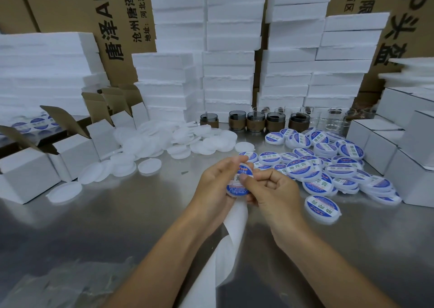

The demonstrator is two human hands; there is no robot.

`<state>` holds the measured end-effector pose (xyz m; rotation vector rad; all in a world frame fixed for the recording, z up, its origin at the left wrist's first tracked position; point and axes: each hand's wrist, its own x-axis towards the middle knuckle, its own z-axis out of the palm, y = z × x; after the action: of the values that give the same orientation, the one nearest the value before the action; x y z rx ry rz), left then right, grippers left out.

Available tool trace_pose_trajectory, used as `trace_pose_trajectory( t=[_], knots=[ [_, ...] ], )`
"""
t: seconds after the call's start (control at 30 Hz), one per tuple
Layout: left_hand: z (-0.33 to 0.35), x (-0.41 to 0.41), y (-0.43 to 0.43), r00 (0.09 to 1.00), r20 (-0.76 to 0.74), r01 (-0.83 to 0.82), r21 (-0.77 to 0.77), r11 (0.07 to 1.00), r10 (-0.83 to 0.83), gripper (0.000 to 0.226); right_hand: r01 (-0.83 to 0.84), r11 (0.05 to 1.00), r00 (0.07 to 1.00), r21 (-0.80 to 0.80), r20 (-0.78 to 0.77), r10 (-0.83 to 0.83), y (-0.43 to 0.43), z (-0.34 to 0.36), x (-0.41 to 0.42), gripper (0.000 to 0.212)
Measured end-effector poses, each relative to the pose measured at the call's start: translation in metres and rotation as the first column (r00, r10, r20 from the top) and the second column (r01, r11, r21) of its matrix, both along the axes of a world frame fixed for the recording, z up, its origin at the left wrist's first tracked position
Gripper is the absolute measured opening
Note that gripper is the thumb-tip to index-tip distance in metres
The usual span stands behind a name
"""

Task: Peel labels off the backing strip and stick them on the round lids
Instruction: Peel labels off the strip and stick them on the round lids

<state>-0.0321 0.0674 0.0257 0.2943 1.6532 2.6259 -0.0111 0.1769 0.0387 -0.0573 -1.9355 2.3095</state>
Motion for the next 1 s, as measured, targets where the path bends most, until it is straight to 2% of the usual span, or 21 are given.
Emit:
trace_pose_trajectory(
  t=[0.17,0.23,0.33,0.5,0.67,0.9,1.0],
  knots=[
    [-0.003,0.003,0.000,0.997,-0.071,-0.010,-0.068,0.998,0.005,0.026,0.056,0.998,0.998,0.008,-0.025,-0.056,0.003,-0.003,-0.001,0.011],
    [-0.003,0.003,0.001,0.996,-0.071,-0.053,-0.069,0.996,0.048,0.021,0.068,0.995,0.997,0.072,-0.052,-0.064,0.003,-0.004,-0.003,0.009],
    [-0.004,0.001,0.001,0.993,-0.070,-0.101,-0.079,0.992,0.096,0.025,0.083,0.976,0.990,0.204,-0.128,-0.057,0.004,-0.005,-0.003,0.014],
    [-0.005,0.001,0.004,0.987,-0.110,-0.132,-0.123,0.983,0.119,0.028,0.160,0.914,0.972,0.373,-0.221,-0.080,0.004,-0.008,-0.005,0.012],
    [-0.007,0.002,0.004,0.986,-0.134,-0.120,-0.153,0.981,0.100,0.026,0.179,0.778,0.960,0.602,-0.279,-0.004,0.003,-0.016,-0.005,0.015],
    [-0.003,0.003,0.003,0.992,-0.085,-0.106,-0.118,0.987,0.096,0.022,0.263,0.688,0.936,0.676,-0.353,-0.011,0.004,-0.015,-0.002,0.025],
    [-0.002,0.004,0.003,0.996,-0.062,-0.072,-0.041,0.997,0.070,0.020,0.256,0.743,0.945,0.619,-0.324,-0.056,0.005,-0.013,-0.004,0.033]
  ],
)
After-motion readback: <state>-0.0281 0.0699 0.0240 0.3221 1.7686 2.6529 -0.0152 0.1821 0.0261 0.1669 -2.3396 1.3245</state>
